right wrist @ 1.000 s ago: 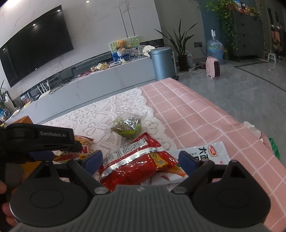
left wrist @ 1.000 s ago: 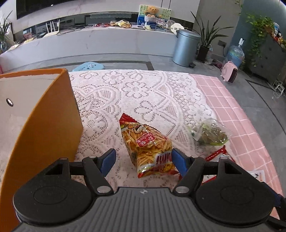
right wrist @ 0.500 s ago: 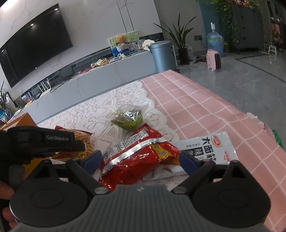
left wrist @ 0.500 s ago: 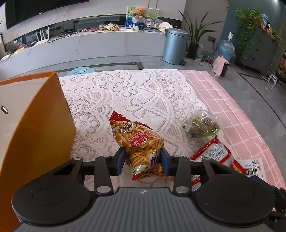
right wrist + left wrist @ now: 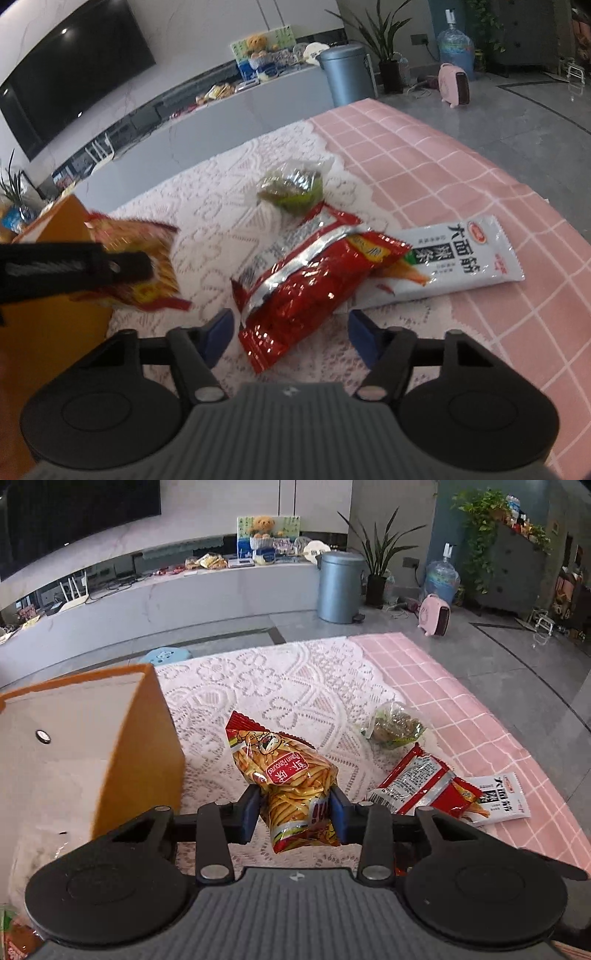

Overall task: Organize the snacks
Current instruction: 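Grasp the yellow chips bag with the left tool while the right tool lowers toward the red foil packet, then close the right tool on the red foil packet and lift it while the left tool holds the chips bag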

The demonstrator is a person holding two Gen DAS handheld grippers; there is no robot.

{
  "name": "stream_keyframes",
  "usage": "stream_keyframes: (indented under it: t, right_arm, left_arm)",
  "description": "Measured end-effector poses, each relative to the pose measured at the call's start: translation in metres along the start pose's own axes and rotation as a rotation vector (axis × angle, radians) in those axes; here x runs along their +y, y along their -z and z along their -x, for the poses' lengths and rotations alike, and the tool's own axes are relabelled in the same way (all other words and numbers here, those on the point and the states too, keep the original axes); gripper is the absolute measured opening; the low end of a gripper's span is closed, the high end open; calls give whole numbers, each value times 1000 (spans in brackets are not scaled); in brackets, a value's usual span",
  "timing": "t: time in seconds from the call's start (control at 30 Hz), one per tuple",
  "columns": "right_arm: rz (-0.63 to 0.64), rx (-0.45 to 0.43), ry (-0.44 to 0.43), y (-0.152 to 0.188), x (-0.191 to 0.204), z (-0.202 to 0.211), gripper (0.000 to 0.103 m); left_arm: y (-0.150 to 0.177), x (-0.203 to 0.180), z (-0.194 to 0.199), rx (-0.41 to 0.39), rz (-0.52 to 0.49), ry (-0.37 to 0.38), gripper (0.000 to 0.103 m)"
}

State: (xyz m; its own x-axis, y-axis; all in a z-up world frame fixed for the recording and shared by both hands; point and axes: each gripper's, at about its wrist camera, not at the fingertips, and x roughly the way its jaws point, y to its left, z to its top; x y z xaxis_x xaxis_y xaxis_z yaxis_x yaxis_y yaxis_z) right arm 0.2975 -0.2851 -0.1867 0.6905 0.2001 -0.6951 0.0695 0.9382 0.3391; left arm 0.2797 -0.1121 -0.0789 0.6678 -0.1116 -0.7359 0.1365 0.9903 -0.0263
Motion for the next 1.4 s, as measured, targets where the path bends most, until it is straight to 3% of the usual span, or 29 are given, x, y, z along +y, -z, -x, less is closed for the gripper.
stream_keyframes:
  t: [0.2, 0.3, 0.43, 0.73, 1.0, 1.23, 1.4]
  right_arm:
    - [72, 2, 40, 5, 9, -8, 36]
    - [42, 10, 26, 5, 4, -6, 22]
    - [9, 16, 4, 5, -3, 1, 14]
    - [9, 3, -51, 14, 10, 46, 9]
    - [46, 165, -102, 38, 22, 88, 8]
    - [134, 262, 54, 57, 9, 102, 8]
    - [130, 244, 127, 60, 10, 102, 18]
  left_arm:
    - [7, 2, 20, -12, 5, 13, 44]
    - [11, 3, 28, -10, 3, 21, 44]
    - [15, 4, 35, 0, 8, 26, 44]
    - [32, 9, 64, 0, 1, 44, 44]
    - [57, 9, 86, 18, -50, 85, 44]
    - [77, 7, 86, 50, -62, 103, 44]
    - [79, 9, 87, 46, -54, 93, 44]
